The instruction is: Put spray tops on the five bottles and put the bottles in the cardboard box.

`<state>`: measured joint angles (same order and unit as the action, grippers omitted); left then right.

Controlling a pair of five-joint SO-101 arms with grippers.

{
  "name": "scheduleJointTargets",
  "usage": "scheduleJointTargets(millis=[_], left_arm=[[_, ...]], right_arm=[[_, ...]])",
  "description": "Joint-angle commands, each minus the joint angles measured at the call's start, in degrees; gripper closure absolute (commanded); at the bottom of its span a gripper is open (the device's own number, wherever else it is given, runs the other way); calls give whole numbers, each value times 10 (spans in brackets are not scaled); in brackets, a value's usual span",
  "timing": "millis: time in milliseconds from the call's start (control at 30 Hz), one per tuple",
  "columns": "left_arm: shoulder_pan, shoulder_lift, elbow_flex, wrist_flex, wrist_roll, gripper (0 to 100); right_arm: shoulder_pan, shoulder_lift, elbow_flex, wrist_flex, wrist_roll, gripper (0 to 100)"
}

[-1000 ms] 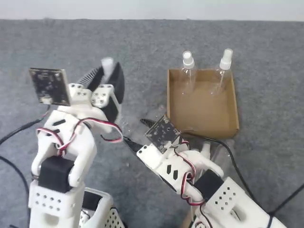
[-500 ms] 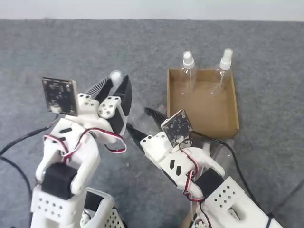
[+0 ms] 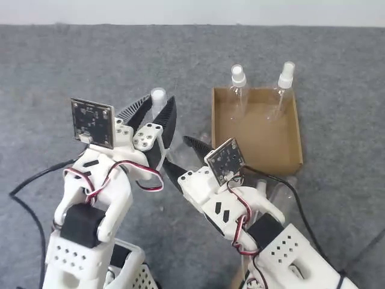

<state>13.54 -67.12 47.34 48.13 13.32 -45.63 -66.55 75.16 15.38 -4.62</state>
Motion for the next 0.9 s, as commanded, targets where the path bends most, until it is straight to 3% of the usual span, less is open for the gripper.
scheduleJointTargets(millis=[0, 233, 367, 500, 667, 867], left_arm=[[-37, -10, -15, -14, -8, 867], [-70, -11, -53, -7, -8, 866], [-71, -16, -64, 52, -9, 870], [-124, -42, -56, 120, -10, 870], [-166, -138, 47, 135, -43, 867], [-96, -241, 217, 84, -76, 849]], right_arm=[[6, -21, -8, -17, -7, 992], [7, -21, -7, -16, -7, 992], [11, -22, -11, -1, -7, 992], [51, -21, -47, 19, -9, 992], [90, -15, -107, 36, -10, 992], [91, -13, -143, 35, -10, 992]])
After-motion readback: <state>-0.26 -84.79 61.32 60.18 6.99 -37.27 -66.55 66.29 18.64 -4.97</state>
